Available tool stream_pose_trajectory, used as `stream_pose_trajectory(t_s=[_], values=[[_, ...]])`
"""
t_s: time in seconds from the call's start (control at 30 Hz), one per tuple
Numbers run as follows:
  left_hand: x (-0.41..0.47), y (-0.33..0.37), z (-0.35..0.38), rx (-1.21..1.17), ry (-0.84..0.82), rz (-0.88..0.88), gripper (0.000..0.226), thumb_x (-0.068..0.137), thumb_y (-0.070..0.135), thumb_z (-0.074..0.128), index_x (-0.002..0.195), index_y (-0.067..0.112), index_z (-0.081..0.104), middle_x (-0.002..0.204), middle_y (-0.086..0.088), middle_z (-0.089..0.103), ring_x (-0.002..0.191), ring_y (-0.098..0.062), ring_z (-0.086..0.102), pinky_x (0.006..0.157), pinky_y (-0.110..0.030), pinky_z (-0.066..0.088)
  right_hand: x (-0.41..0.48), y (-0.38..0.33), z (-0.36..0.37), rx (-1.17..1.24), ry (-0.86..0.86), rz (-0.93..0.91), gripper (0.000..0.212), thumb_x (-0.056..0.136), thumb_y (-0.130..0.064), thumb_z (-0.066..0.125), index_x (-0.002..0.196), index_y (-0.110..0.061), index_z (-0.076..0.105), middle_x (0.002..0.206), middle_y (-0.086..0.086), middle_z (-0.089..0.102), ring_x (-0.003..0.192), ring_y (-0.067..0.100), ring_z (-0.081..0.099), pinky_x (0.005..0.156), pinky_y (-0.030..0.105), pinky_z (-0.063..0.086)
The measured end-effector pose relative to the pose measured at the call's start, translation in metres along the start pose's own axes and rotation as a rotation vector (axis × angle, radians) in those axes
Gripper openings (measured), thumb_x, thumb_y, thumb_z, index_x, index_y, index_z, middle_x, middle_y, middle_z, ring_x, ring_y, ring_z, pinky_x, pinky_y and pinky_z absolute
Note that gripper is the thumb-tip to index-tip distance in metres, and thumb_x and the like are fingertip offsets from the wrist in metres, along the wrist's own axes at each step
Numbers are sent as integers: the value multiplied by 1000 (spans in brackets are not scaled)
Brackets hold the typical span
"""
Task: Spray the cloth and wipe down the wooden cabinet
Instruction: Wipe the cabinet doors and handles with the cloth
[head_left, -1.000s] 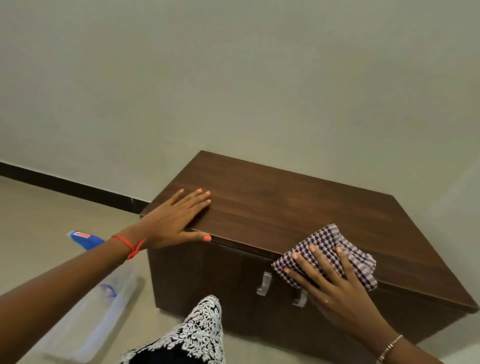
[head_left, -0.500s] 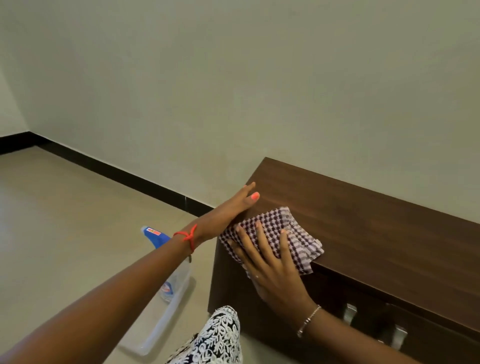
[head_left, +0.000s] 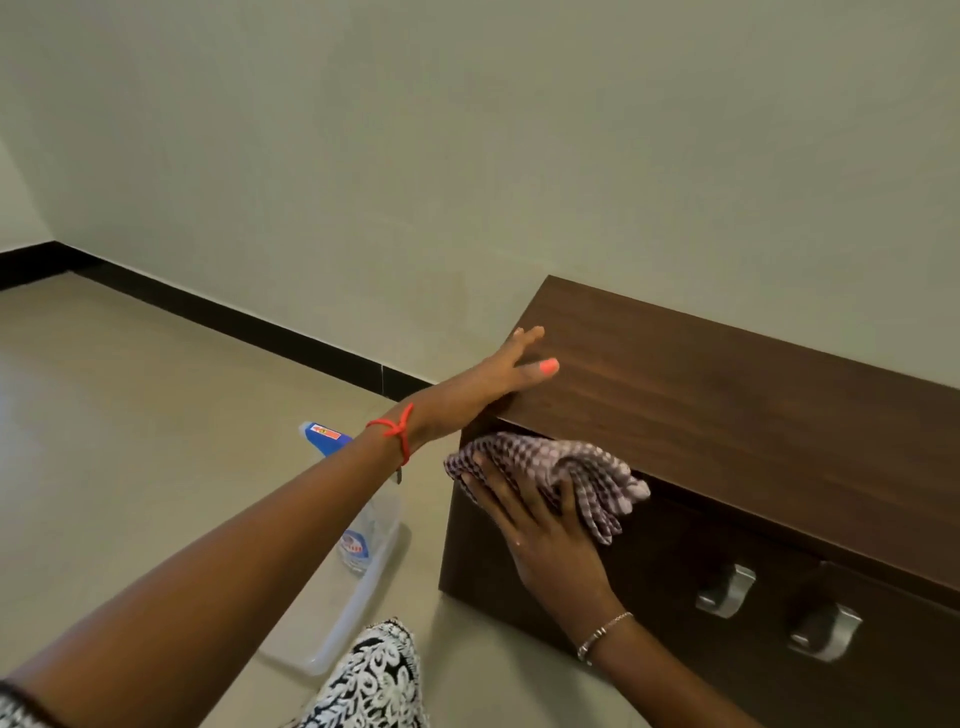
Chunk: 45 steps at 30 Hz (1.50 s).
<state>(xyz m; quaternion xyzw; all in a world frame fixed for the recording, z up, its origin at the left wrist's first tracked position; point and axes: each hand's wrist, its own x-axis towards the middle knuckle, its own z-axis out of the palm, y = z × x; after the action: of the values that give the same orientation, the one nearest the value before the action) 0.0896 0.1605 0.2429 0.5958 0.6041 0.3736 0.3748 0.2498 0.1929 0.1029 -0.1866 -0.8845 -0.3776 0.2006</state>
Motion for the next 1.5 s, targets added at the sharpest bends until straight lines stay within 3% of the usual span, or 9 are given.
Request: stream_pose_trajectory(t_s=[0.27, 0.63, 0.87, 0.97, 1.13, 1.2, 1.3, 1.37, 1.5], values=[[4, -7, 8, 436, -1, 120, 92, 73, 59, 50, 147, 24, 8, 156, 5, 3, 140, -4, -4, 114, -38, -9, 0, -20, -2, 156, 8, 351, 70, 87, -33, 40, 149, -26, 7, 157, -6, -5, 144, 15, -4, 112, 53, -8], [9, -20, 18, 864, 113, 250, 88, 76, 64, 53, 146, 24, 18, 154, 9, 15, 141, -3, 4, 114, -35, -2, -51, -25, 34, 154, -278, -102, 67, 74, -20, 49, 139, -30, 41, 155, -11, 16, 126, 6, 43, 115, 38, -15], [10, -22, 17, 969, 116, 255, 82, 77, 67, 45, 145, 29, 18, 154, 9, 16, 141, -5, 10, 114, -33, 3, -22, -42, 32, 126, -20, 241, 63, 91, -31, 37, 148, -28, 12, 157, -7, 1, 144, 13, 2, 108, 52, 2], [11, -23, 17, 977, 127, 264, 82, 77, 68, 44, 145, 30, 18, 154, 9, 15, 140, -4, 10, 114, -33, 3, -6, -66, 45, 129, -207, 20, 74, 81, -22, 45, 148, -26, 15, 156, -10, 12, 137, 7, 25, 109, 45, 3], [12, -24, 17, 969, 119, 270, 81, 77, 67, 44, 145, 31, 18, 154, 11, 15, 140, -3, 9, 114, -32, 2, -72, -74, 94, 184, -560, -261, 90, 75, -10, 64, 148, -26, 15, 144, -10, 43, 135, 10, 33, 113, 27, -15], [12, -24, 17, 966, 125, 277, 81, 77, 67, 44, 145, 31, 19, 154, 10, 15, 140, -4, 9, 114, -33, 3, -89, -55, 88, 184, -464, -213, 100, 69, -13, 73, 148, -24, 14, 138, -8, 50, 128, 13, 43, 113, 29, -7], [12, -25, 18, 966, 134, 276, 81, 77, 68, 44, 144, 31, 19, 154, 10, 16, 140, -4, 10, 114, -32, 3, -77, -40, 62, 313, -301, -75, 62, 80, -20, 47, 141, -29, 37, 146, -11, 37, 121, 9, 45, 114, 35, -2], [12, -24, 18, 968, 135, 274, 81, 77, 68, 44, 144, 30, 20, 154, 10, 16, 140, -4, 11, 114, -33, 4, -61, -49, 56, 331, -266, 3, 60, 84, -21, 39, 142, -32, 34, 148, -13, 31, 124, 9, 39, 113, 38, 0], [11, -23, 19, 971, 145, 274, 81, 77, 68, 44, 144, 31, 21, 154, 10, 18, 140, -4, 12, 114, -33, 5, -53, -91, 86, 259, -314, -142, 70, 75, -5, 47, 141, -27, 38, 143, -11, 43, 130, 10, 41, 117, 30, 1]])
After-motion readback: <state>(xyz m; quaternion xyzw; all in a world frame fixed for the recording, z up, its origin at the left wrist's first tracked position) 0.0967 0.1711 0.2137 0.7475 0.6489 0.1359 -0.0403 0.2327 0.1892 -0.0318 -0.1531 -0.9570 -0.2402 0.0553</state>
